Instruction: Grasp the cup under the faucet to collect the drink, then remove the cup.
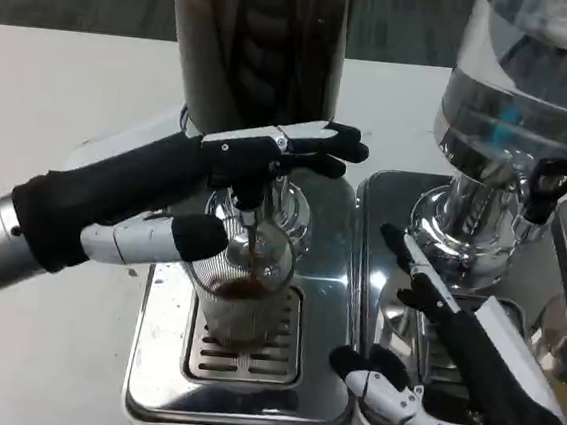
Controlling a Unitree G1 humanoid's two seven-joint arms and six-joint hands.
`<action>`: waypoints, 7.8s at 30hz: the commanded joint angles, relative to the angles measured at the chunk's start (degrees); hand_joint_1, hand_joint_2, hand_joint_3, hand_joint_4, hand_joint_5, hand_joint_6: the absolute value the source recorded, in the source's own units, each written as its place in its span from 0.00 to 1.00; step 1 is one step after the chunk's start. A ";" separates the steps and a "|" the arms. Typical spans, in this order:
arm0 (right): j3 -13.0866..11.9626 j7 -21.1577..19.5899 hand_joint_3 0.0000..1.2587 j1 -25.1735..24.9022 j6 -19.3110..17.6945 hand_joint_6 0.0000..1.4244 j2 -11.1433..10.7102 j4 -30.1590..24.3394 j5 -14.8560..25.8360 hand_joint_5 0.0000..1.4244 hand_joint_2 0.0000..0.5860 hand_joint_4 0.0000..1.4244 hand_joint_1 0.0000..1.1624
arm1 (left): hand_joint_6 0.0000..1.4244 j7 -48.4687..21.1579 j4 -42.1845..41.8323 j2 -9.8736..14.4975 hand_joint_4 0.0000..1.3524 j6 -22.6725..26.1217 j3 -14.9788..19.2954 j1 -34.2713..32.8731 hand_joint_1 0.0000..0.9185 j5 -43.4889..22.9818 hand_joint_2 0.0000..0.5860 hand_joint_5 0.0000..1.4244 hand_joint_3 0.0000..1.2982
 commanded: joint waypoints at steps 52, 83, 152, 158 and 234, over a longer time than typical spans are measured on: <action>3.81 12.42 0.00 -19.95 0.92 0.00 -0.06 15.10 7.85 0.00 0.31 0.00 0.51 | 0.06 0.79 -1.40 0.64 0.06 -1.16 -1.00 1.89 0.00 1.84 0.15 0.11 0.14; 4.41 16.72 0.00 -28.27 1.27 0.00 0.78 22.47 11.94 0.00 0.30 0.00 0.50 | 0.06 2.64 -2.78 1.29 0.06 -1.06 -0.34 3.40 0.00 2.19 0.15 0.11 0.14; 7.64 14.06 0.00 -33.13 2.48 0.04 3.52 27.28 6.39 0.00 0.29 0.00 0.65 | 0.22 16.17 -0.97 -2.48 0.23 -1.82 13.93 9.92 0.00 -1.39 0.17 0.26 0.27; 7.93 13.83 0.00 -33.75 2.65 0.04 4.03 28.10 6.18 0.00 0.29 0.00 0.65 | 0.22 15.99 -0.63 -2.11 0.23 -1.90 14.55 10.11 0.00 -1.78 0.17 0.26 0.27; 10.65 12.94 0.00 -34.88 2.41 0.04 5.12 29.38 4.21 0.00 0.27 0.00 0.68 | 0.24 14.80 0.25 -0.22 0.28 -0.66 16.76 11.90 0.00 -2.61 0.21 0.30 0.30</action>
